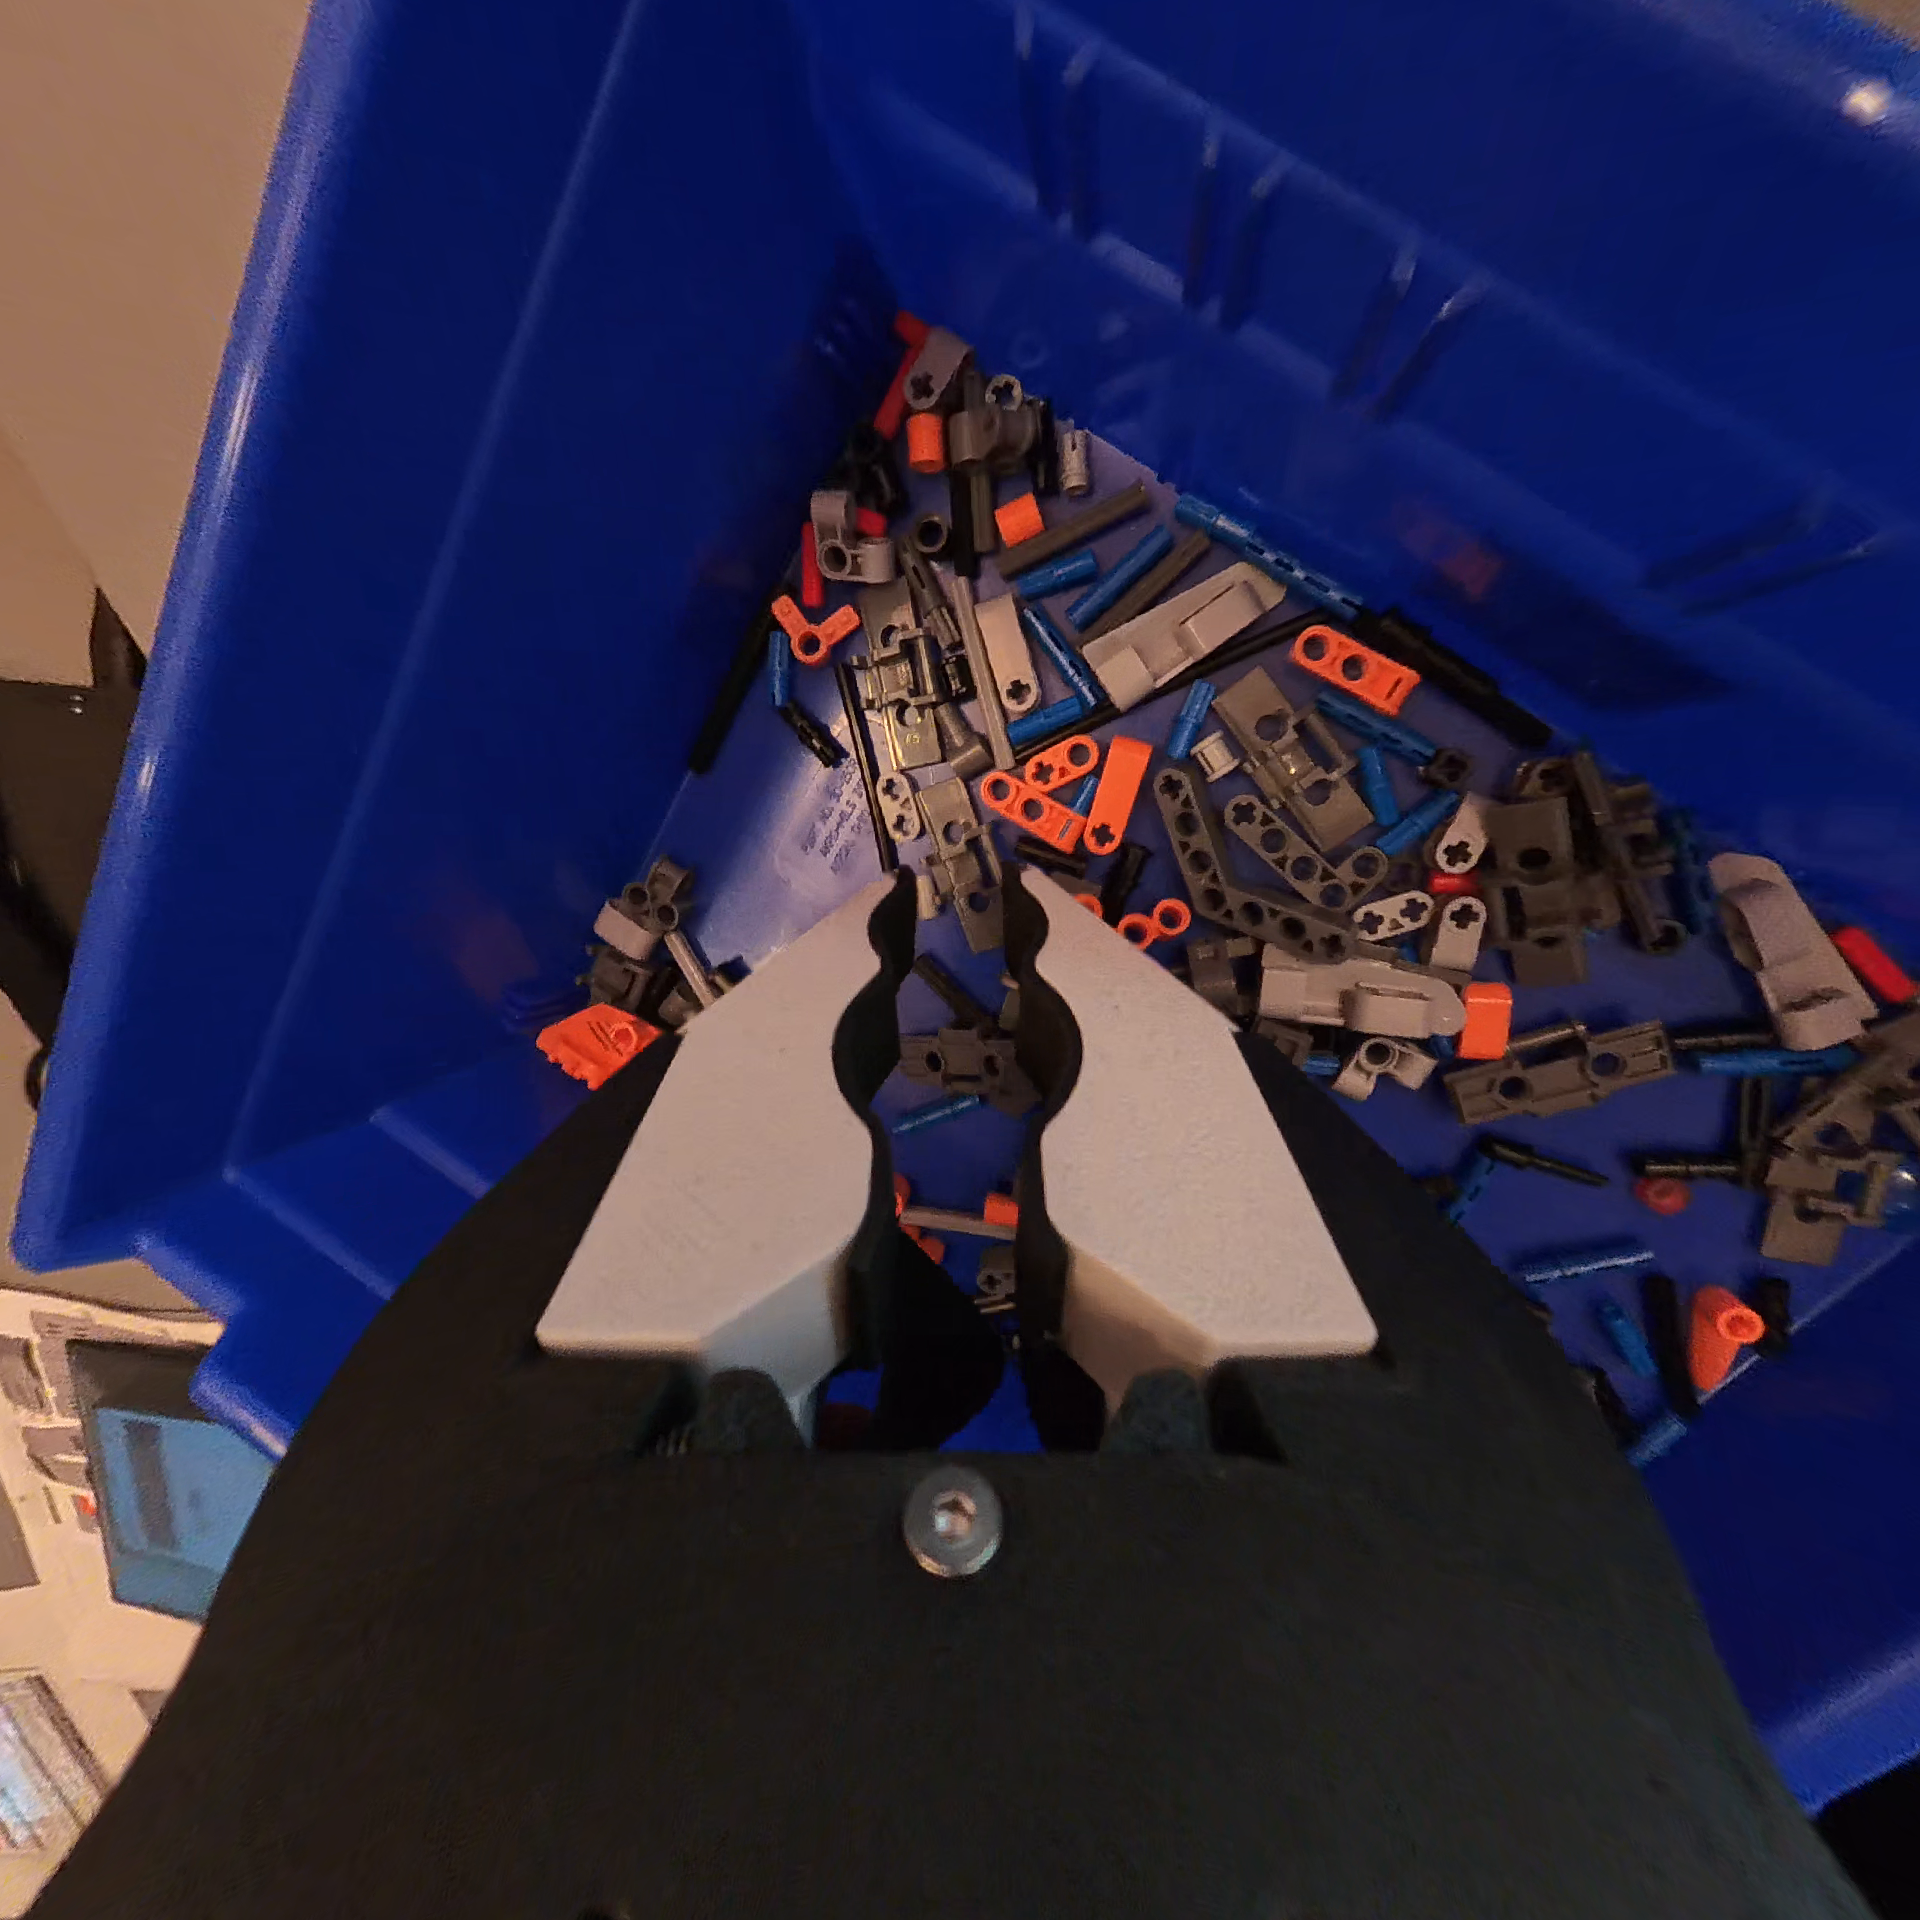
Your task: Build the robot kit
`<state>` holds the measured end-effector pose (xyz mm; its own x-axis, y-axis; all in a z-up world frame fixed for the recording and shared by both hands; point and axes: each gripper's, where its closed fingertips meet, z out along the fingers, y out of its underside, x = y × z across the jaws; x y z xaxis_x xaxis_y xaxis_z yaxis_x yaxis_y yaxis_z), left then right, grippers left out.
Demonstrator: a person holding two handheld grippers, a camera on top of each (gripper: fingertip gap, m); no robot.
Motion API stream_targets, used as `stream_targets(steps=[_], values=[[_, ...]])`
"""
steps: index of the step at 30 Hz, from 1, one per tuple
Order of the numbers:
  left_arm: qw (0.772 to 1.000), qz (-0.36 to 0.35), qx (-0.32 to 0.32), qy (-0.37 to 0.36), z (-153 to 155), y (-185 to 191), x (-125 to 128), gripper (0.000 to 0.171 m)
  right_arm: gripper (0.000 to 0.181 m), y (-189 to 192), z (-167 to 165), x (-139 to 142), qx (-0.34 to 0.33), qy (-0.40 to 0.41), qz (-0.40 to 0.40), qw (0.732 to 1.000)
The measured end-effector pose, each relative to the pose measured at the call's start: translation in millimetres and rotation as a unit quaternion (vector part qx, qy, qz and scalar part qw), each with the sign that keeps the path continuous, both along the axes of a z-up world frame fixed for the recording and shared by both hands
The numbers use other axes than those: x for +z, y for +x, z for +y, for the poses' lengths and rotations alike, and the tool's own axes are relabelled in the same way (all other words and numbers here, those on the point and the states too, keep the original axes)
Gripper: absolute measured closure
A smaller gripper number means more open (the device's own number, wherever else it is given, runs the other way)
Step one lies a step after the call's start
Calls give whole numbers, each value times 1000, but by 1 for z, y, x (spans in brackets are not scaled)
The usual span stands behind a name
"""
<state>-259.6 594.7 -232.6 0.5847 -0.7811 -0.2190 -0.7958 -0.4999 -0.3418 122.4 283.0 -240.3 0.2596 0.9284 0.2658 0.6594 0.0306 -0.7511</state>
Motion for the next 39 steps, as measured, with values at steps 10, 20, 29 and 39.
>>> stream_targets(steps=[10,20,29,39], values=[[999,26,8,-39,2,1,-22,157,156,-1,-1,3,3,3,2,1000],[999,45,1,-2,3,-2,-1,162,156,-1,-2,5,3,7,4,1000],[979,-83,-120,143,-64,86,165,162,156,-1,-2,4,5,4,2,1000],[909,-85,-405,53,-240,258,81,162,156,-3,-4,2,8,7,-6,1000]])
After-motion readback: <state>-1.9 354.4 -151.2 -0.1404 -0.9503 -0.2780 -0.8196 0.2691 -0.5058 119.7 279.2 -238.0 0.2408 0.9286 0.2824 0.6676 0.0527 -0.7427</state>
